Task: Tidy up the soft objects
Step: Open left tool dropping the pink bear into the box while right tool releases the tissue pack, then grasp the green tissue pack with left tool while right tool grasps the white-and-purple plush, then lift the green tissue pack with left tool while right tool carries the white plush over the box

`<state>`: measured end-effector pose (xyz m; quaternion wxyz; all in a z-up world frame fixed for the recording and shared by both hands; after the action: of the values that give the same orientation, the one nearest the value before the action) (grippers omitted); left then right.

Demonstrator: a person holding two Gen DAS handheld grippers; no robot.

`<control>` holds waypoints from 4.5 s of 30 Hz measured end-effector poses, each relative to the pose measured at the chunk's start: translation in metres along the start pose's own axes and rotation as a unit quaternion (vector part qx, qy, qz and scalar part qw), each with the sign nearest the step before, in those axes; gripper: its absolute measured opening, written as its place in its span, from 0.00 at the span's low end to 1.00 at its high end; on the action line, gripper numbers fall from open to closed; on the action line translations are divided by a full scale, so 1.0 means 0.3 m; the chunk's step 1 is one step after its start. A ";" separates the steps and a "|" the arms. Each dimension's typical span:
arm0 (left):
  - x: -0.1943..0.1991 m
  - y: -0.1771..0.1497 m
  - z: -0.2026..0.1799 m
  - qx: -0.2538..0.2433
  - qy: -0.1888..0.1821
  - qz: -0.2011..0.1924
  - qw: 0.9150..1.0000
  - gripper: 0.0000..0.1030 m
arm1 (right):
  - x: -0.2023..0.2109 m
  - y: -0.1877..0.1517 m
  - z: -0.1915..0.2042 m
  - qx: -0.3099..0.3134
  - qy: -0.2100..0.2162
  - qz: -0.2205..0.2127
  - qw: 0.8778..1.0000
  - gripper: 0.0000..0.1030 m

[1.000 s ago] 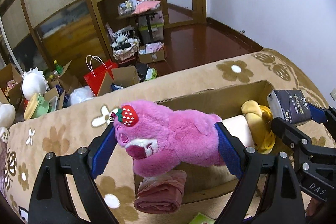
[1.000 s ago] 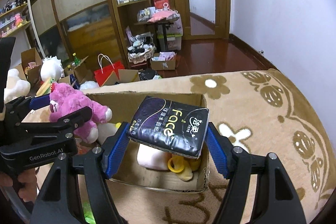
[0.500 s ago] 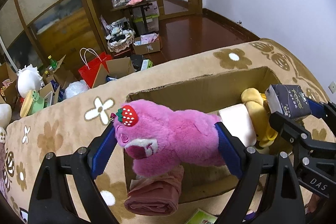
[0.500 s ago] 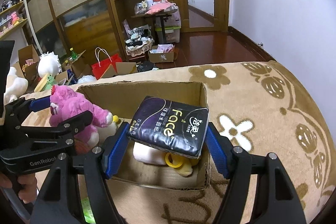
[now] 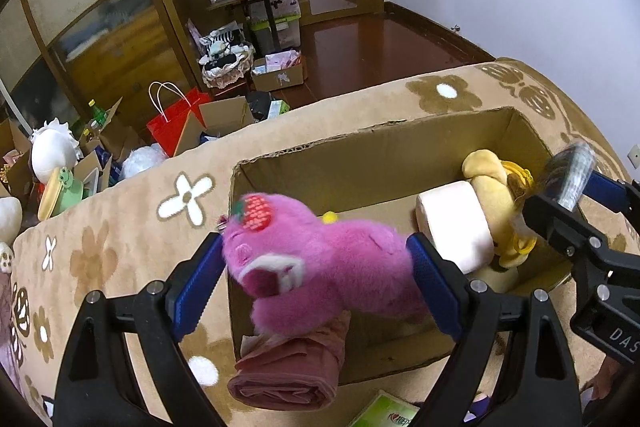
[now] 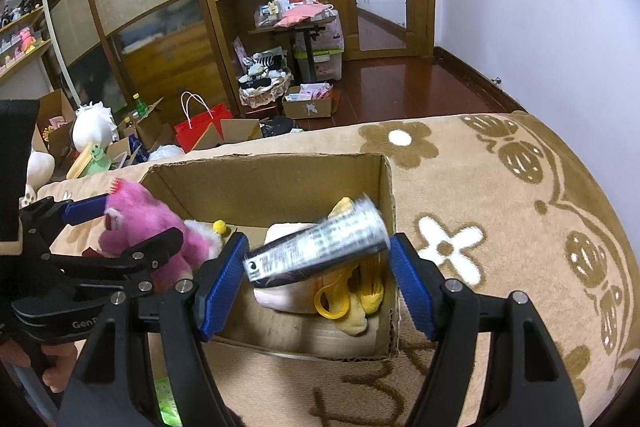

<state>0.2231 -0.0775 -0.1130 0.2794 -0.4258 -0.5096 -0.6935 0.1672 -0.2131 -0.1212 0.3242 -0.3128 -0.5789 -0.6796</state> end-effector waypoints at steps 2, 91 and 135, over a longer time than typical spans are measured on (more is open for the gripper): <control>0.005 0.001 -0.001 0.000 0.001 -0.004 1.000 0.88 | 0.003 -0.002 -0.002 -0.001 0.001 -0.002 1.000 0.74; -0.174 -0.439 -0.096 -0.030 -0.104 0.276 0.955 0.96 | -0.081 -0.529 0.208 0.032 0.042 0.224 0.973 1.00; -0.193 -0.486 -0.016 0.006 -0.073 0.258 0.963 0.51 | -0.075 -0.533 0.188 0.022 0.068 0.210 0.975 0.55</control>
<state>0.1297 -0.0375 -0.2326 0.4135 -0.5905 -0.4059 -0.5617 0.0550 -0.1363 -0.2251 0.5050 -0.3737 -0.4918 -0.6028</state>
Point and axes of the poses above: each gripper's, at about its wrist camera, not at the fingertips, and x roughly against the way its jaws point, z to its left, y to its top, the point moved 6 cm from there along -x, roughly the way its jaws point, and after that the axes turned 8 degrees about z, right-handed, at the moved point
